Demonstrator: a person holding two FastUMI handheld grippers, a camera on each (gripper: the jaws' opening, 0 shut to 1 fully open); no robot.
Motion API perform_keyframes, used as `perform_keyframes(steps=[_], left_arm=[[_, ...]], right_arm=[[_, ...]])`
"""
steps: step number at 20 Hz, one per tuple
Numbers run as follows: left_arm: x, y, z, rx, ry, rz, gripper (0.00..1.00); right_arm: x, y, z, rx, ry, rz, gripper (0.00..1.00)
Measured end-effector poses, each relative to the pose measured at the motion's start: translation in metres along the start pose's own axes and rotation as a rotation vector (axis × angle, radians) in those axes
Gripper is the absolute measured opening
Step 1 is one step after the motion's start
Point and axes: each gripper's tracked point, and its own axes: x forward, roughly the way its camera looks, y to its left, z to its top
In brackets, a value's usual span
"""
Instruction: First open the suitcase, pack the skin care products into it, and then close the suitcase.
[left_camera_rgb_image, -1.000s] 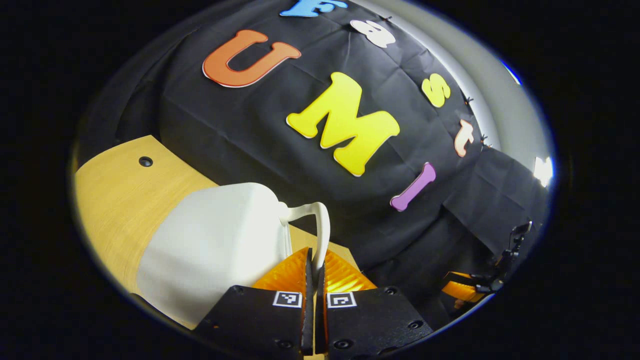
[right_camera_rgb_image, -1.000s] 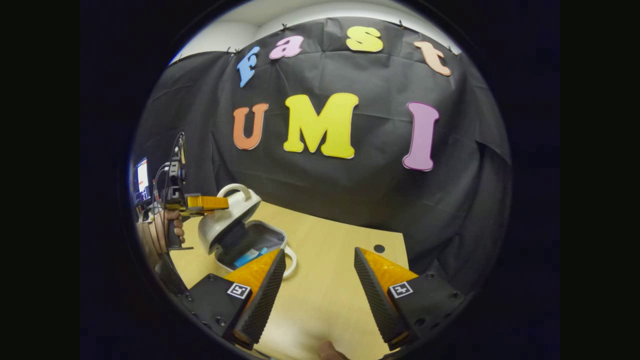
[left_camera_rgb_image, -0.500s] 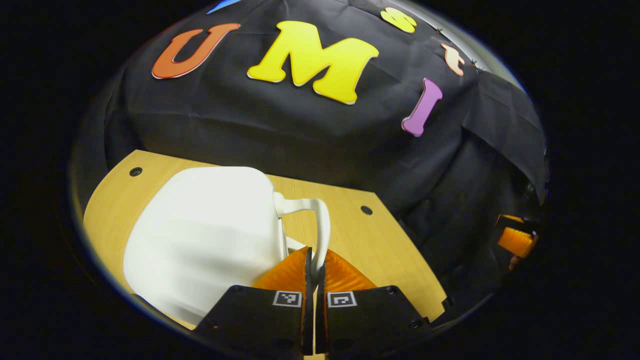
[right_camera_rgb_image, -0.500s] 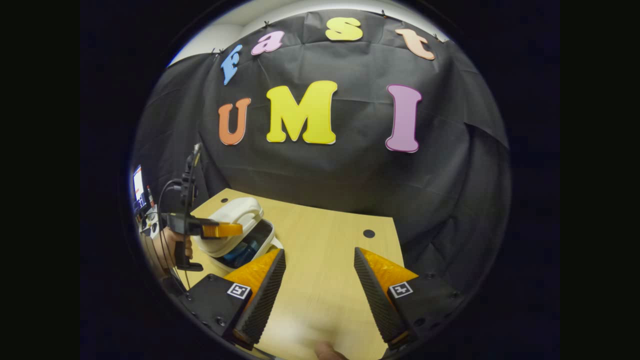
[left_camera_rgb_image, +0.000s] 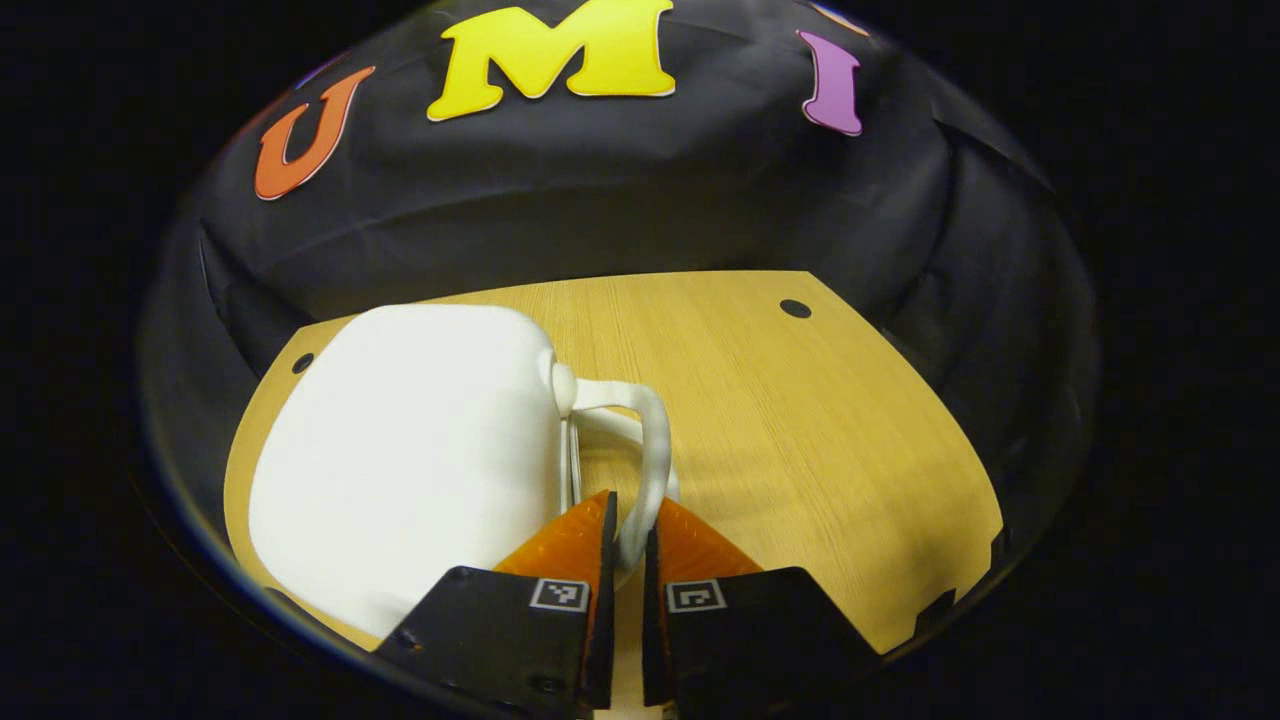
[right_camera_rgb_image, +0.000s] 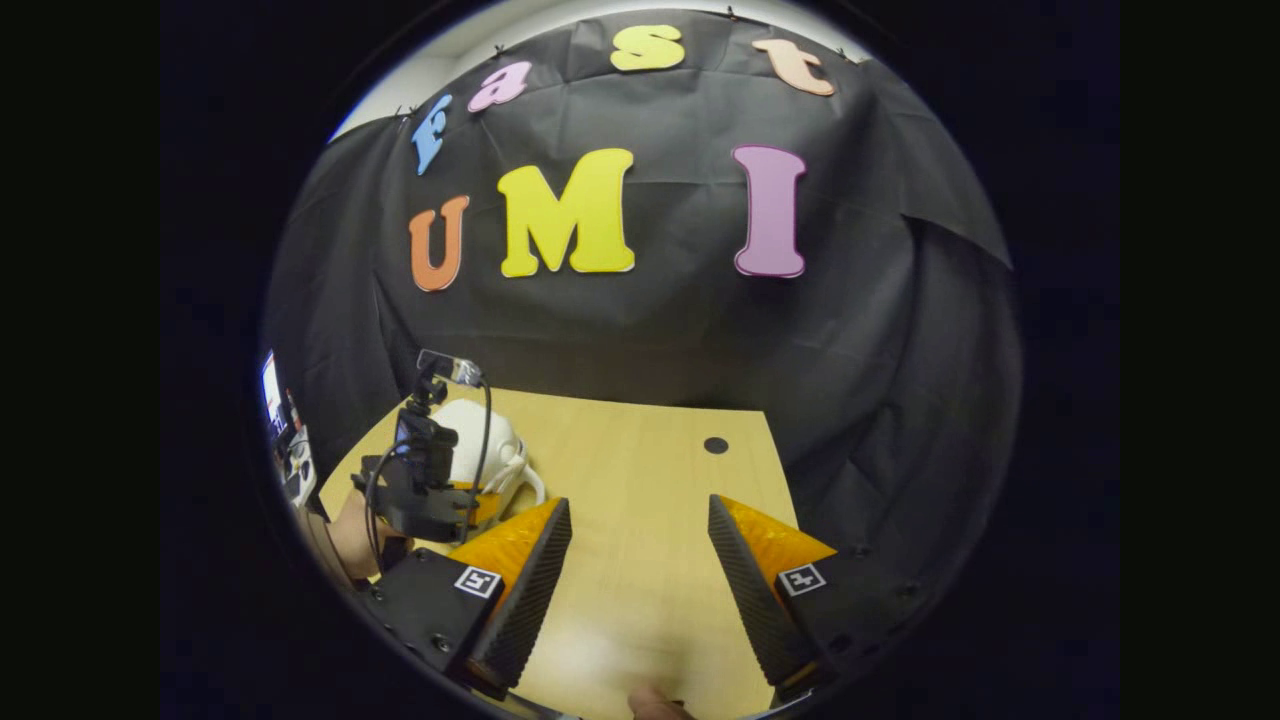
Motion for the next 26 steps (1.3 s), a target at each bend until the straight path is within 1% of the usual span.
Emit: perform_keyframes(steps=[1,2,3,4,5,6,7,8,10,12,14,17,19,21,23,25,26], left_arm=[[0.001,-0.004,0.001,0.011,0.006,-0.001,0.17],[0.004,-0.011,0.000,0.002,0.009,-0.024,0.27],[0.001,-0.019,0.002,-0.026,0.006,-0.057,0.34],[-0.006,-0.024,0.010,-0.062,-0.023,-0.085,0.60],[-0.015,-0.026,0.020,-0.095,-0.049,-0.109,0.52],[-0.026,-0.022,0.031,-0.117,-0.078,-0.115,0.64],[-0.039,-0.014,0.044,-0.130,-0.112,-0.104,0.71],[-0.051,-0.004,0.053,-0.140,-0.142,-0.078,0.82],[-0.079,0.018,0.080,-0.145,-0.220,-0.046,0.90],[-0.114,0.045,0.103,-0.149,-0.305,-0.013,0.94],[-0.158,0.081,0.127,-0.154,-0.395,0.044,0.98],[-0.214,0.118,0.154,-0.187,-0.497,0.086,0.98],[-0.244,0.140,0.162,-0.173,-0.551,0.122,0.98],[-0.262,0.156,0.167,-0.147,-0.581,0.158,0.98],[-0.272,0.152,0.167,-0.133,-0.604,0.145,0.98],[-0.280,0.155,0.161,-0.142,-0.595,0.148,0.98],[-0.285,0.154,0.158,-0.141,-0.597,0.129,0.98]], right_arm=[[0.001,-0.003,0.001,0.005,0.000,-0.009,0.82],[0.001,-0.007,0.002,0.010,-0.003,-0.018,0.82],[0.002,-0.011,0.006,0.009,-0.008,-0.030,0.82],[0.002,-0.014,0.008,0.006,-0.013,-0.042,0.81],[0.004,-0.018,0.009,0.005,-0.014,-0.056,0.82],[0.007,-0.019,0.011,0.005,-0.011,-0.066,0.82],[0.009,-0.018,0.013,0.005,-0.006,-0.074,0.82],[0.012,-0.016,0.015,0.004,-0.004,-0.081,0.82],[0.017,-0.004,0.028,0.007,-0.025,-0.090,0.82],[0.021,0.015,0.046,0.009,-0.057,-0.085,0.82],[0.025,0.042,0.067,0.002,-0.101,-0.070,0.82],[0.026,0.088,0.100,-0.013,-0.179,-0.047,0.82],[0.026,0.119,0.114,-0.027,-0.220,-0.033,0.82],[0.024,0.145,0.120,-0.038,-0.252,-0.022,0.82],[0.014,0.166,0.131,-0.051,-0.298,-0.024,0.82],[0.006,0.181,0.137,-0.070,-0.342,-0.035,0.82],[0.003,0.188,0.136,-0.083,-0.353,-0.037,0.82]])
